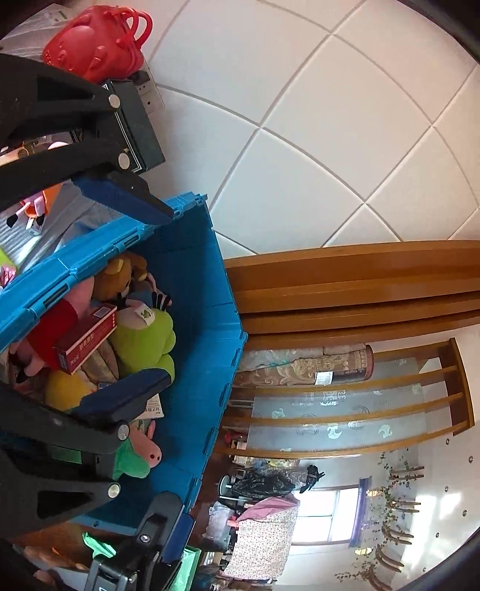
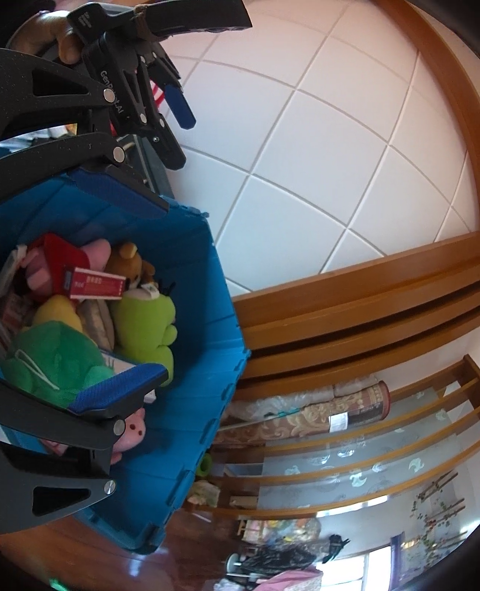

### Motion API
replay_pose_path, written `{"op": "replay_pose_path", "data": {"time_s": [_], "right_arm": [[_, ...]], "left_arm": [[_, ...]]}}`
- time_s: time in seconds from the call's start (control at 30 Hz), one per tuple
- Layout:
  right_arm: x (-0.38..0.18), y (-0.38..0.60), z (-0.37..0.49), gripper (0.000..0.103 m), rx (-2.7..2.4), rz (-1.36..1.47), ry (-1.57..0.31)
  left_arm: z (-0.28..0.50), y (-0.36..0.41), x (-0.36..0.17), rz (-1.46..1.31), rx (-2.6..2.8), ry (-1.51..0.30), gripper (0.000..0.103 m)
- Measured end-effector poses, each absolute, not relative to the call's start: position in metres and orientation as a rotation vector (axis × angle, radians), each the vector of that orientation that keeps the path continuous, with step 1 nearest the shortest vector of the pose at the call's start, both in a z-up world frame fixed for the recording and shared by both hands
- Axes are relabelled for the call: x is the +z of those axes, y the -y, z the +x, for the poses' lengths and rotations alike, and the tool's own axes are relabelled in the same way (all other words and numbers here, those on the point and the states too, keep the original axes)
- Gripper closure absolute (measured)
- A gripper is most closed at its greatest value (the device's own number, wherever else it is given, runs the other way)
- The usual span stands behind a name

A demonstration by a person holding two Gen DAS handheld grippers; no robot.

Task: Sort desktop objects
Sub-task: 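Move both tools back toward the bottle and plush pig on the table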

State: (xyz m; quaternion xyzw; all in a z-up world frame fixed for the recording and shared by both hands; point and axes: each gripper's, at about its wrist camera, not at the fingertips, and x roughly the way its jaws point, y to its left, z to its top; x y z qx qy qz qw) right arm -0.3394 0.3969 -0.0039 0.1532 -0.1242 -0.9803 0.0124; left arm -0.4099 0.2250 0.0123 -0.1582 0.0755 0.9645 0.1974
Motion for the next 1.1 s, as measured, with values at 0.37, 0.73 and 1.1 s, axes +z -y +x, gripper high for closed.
{"op": "replay_pose_path", "data": {"time_s": [0.37,0.73,1.1], "right_arm": [[-0.005,-0.367,-0.334,0.015,-2.984,0.474,0.357],[0.021,-0.252,-0.320,0.006,-2.845,0.413,0.252],[-0.028,-0.152,-0.358,0.003,-2.700,0.551,0.206]], "left_arm": [[-0.383,-0.167,-0.014,-0.455,2.809,-0.192,0.023],[-0.357,-0.030,-0.036,-0.546,2.987,-0.265,0.023],[-0.353,0.078,-0.074,-0.684,3.087,-0.278,0.023]]}}
